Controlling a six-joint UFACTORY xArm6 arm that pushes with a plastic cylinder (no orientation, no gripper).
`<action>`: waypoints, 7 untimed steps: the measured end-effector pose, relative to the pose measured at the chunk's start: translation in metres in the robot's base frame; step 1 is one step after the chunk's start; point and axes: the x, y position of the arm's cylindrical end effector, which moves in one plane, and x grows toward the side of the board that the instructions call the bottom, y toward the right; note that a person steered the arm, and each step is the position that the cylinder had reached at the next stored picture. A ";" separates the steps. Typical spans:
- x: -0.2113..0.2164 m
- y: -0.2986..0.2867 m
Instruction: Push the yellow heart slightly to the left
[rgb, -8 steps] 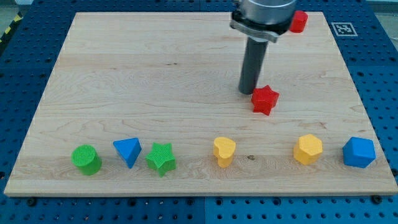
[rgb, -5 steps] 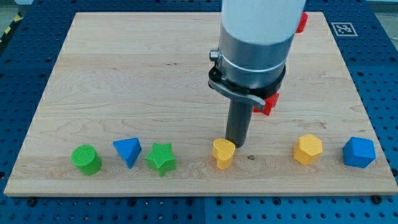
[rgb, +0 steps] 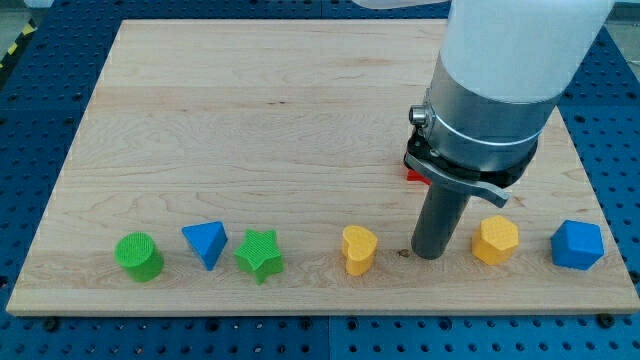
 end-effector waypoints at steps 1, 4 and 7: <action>0.003 -0.012; 0.008 -0.045; 0.011 -0.031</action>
